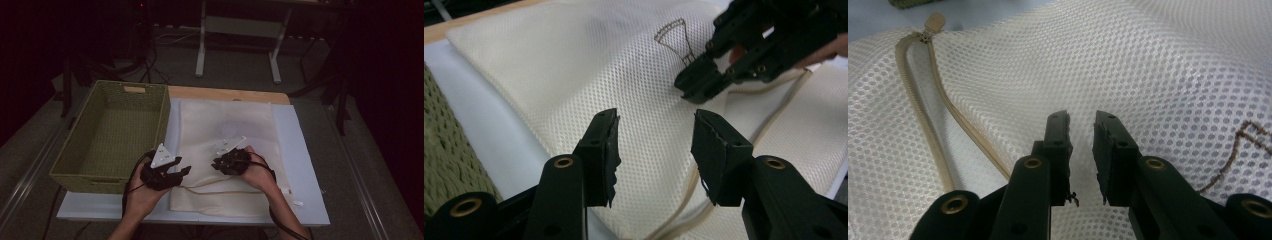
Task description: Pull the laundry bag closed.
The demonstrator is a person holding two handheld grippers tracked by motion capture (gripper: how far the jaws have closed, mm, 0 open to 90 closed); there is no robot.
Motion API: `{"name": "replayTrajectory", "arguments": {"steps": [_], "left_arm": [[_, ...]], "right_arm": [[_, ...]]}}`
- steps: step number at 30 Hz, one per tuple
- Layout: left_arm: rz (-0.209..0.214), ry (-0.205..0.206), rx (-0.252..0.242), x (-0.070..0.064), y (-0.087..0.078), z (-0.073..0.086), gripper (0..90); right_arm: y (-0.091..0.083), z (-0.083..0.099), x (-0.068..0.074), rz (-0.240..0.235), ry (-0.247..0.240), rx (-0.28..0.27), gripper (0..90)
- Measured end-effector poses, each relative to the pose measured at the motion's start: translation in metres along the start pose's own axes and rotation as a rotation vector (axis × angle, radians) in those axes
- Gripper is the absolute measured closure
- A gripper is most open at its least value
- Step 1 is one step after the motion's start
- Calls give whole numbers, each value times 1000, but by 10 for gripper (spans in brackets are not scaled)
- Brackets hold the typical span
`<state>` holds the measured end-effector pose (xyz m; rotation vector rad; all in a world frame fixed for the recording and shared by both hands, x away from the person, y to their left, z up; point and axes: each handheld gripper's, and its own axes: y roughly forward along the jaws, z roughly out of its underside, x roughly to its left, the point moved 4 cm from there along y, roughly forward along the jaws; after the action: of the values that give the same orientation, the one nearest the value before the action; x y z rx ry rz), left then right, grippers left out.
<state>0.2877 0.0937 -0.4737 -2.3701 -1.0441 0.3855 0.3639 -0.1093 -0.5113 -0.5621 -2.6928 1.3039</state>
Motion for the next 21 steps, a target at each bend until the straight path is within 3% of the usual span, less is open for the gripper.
{"name": "replayTrajectory", "arguments": {"steps": [10, 21], "left_arm": [[33, 36, 1, -11, -2, 16, 549], [33, 24, 10, -12, -3, 27, 561]], "right_arm": [[5, -9, 4, -19, -38, 26, 757], [11, -19, 8, -39, -69, 42, 757]]}}
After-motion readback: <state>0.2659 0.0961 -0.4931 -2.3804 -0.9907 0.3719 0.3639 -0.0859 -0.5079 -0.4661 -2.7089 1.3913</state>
